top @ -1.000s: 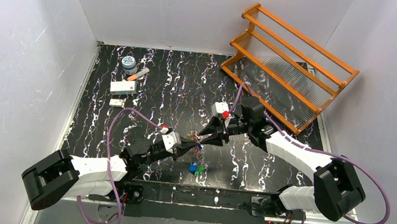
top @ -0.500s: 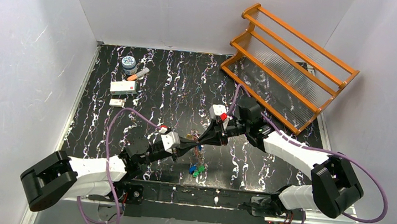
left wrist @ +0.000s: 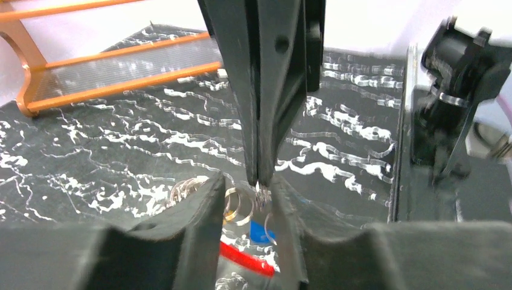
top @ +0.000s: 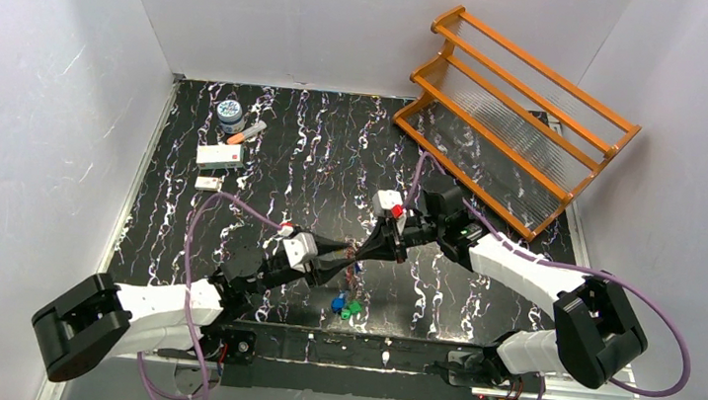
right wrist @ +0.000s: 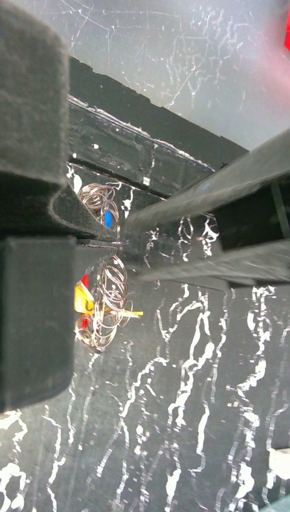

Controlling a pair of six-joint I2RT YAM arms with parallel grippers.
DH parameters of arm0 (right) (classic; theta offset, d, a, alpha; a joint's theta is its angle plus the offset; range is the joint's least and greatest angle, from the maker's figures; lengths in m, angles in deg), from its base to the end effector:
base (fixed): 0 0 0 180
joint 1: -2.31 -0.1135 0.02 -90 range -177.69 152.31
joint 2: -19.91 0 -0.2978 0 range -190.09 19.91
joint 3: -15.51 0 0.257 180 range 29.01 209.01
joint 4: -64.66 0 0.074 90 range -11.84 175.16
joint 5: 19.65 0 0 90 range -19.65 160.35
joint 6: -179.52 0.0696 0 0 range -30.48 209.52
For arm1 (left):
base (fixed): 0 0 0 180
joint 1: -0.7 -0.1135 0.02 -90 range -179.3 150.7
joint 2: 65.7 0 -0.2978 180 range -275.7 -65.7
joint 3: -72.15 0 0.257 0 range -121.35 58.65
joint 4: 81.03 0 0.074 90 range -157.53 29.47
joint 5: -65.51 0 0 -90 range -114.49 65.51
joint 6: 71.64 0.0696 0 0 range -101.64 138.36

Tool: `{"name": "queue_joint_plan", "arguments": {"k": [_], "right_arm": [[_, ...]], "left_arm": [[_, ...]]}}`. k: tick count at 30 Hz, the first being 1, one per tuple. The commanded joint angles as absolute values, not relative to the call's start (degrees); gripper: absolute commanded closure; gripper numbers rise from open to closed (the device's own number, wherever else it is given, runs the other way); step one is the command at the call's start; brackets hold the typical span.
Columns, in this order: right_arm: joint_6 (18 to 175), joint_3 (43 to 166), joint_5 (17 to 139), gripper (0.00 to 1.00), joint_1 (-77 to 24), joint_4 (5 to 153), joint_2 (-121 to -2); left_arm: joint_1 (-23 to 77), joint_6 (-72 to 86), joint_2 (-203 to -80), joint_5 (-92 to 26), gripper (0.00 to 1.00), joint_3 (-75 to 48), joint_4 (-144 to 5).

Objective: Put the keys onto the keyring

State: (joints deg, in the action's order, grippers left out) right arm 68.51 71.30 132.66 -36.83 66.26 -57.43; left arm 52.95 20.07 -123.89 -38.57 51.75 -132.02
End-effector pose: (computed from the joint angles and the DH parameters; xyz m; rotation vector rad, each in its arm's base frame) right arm 0.1872 0.2318 0.2679 -1.5311 1.2037 1.2681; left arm 0.1114 -0.1716 0.2414 0.8230 1.1396 -0.9032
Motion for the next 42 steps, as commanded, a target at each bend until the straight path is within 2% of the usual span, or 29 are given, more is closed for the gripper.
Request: {"name": "queue_joint_plan", "arguments": {"k": [1, 3, 4, 7, 10, 13, 19, 23, 30, 42], "right_arm": [[64.9, 73.2, 128.9, 0.99, -37.2, 74.1, -56.4], [63.5, 74.4, 126.1, 0.99, -37.2, 77.7, -56.3], [63.2, 74.8, 124.7, 0.99, -37.2, 79.6, -56.2], [61.2, 76.4, 121.4, 0.99, -37.3, 85.1, -55.8], [59.6, 78.3, 117.6, 0.99, -38.1, 90.1, -56.0], [57.6, 80.6, 113.2, 0.99, -39.6, 96.4, -57.2], [55.7, 84.3, 105.4, 0.99, -43.7, 103.5, -59.6], [56.6, 85.2, 106.0, 0.99, -44.8, 102.5, -60.4], [58.4, 86.4, 106.5, 0.99, -46.5, 101.0, -62.3], [58.0, 88.0, 106.3, 0.99, -47.3, 101.2, -63.8]], "left_arm": [[52.9, 20.3, -118.7, -33.4, 0.56, 51.9, -132.9], [52.9, 21.2, -117.0, -31.8, 0.43, 51.8, -129.5], [52.9, 21.7, -116.3, -30.9, 0.41, 51.6, -127.6], [52.9, 24.3, -115.0, -30.8, 0.37, 49.9, -120.3], [52.9, 27.4, -115.1, -33.1, 0.37, 47.6, -113.8], [52.9, 30.1, -115.5, -35.6, 0.40, 45.6, -108.9], [53.0, 31.0, -118.8, -38.7, 0.47, 44.0, -108.2], [52.9, 30.9, -122.3, -42.6, 0.56, 42.5, -108.2], [53.0, 29.2, -125.2, -43.7, 0.62, 42.2, -109.3], [52.9, 30.1, -128.0, -44.7, 0.89, 41.4, -109.6]]}}
